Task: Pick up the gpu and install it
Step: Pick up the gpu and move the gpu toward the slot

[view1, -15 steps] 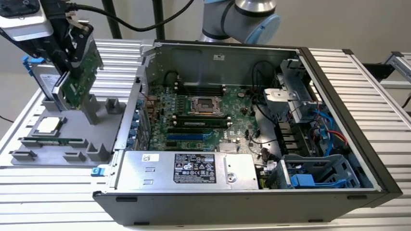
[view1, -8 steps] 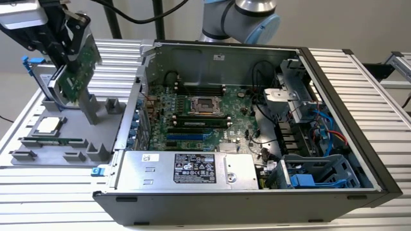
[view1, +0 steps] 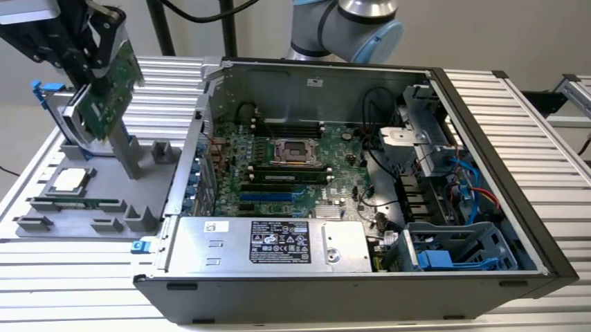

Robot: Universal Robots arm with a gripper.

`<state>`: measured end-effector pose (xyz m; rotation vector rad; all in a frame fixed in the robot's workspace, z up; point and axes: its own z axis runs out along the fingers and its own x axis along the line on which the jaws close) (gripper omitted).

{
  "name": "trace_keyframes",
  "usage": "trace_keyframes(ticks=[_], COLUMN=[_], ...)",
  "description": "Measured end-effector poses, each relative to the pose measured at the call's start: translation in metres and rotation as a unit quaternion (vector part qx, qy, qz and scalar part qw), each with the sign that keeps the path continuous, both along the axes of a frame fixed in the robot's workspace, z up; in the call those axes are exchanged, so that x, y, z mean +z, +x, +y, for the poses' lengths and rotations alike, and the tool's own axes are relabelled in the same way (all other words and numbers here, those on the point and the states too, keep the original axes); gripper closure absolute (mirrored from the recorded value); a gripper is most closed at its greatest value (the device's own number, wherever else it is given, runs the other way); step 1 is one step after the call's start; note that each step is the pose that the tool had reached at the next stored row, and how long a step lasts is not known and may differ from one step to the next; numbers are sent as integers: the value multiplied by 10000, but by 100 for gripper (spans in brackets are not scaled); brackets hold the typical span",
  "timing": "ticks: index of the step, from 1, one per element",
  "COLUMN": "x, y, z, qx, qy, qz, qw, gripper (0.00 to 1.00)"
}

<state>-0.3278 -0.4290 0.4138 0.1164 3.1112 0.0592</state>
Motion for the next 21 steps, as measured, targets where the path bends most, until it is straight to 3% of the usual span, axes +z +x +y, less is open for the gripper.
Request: trace_keyframes(ticks=[21], x=[279], y=[0], z=[0], qx=[0], qy=[0], qz=[0], qw=[10000], gripper=[100])
